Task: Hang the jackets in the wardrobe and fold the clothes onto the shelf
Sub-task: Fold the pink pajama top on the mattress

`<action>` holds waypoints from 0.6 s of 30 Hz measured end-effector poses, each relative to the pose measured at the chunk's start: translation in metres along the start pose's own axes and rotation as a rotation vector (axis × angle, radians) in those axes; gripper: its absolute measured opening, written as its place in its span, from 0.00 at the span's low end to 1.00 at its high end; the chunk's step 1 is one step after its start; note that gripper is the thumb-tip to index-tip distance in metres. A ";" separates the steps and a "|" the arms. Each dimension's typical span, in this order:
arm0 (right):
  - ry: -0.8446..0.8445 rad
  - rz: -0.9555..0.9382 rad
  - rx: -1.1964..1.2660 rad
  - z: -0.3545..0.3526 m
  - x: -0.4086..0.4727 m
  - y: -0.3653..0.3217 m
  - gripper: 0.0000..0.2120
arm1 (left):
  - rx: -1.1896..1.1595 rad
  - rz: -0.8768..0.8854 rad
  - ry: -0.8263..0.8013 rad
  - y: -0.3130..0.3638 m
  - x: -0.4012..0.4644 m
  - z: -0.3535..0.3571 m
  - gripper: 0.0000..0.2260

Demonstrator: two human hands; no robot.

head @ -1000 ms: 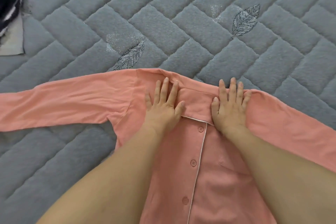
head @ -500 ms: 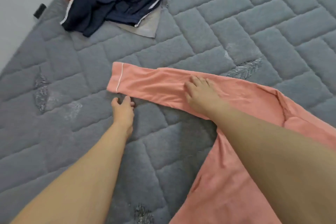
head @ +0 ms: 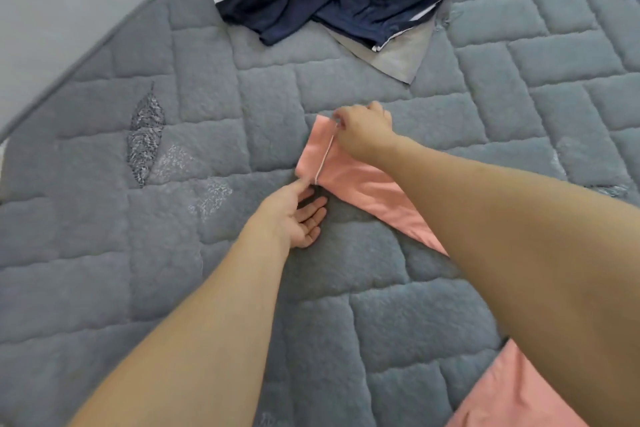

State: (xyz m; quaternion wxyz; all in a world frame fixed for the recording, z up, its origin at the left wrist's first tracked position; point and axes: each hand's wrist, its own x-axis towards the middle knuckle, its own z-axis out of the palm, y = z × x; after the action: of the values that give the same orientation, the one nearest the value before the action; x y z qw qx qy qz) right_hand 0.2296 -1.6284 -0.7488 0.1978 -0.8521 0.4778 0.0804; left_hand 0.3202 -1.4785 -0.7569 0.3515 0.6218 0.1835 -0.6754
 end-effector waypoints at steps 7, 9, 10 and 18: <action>0.047 -0.022 -0.016 0.001 0.014 -0.014 0.13 | -0.032 -0.006 0.064 0.003 -0.002 0.018 0.06; 0.074 -0.032 0.009 0.004 0.008 -0.015 0.12 | -0.035 -0.010 0.070 0.006 -0.002 0.020 0.06; 0.095 -0.036 0.018 0.003 0.003 -0.014 0.12 | -0.041 -0.012 0.076 0.007 -0.004 0.021 0.05; 0.147 0.114 0.223 -0.018 -0.054 0.049 0.07 | 0.256 0.540 0.285 -0.041 -0.012 0.059 0.06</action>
State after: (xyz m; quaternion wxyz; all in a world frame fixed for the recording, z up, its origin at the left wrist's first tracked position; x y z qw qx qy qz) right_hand 0.1581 -1.6161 -0.7280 0.2507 -0.8000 0.5446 -0.0249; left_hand 0.2492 -1.4874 -0.7433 0.4079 0.7752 -0.0270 -0.4816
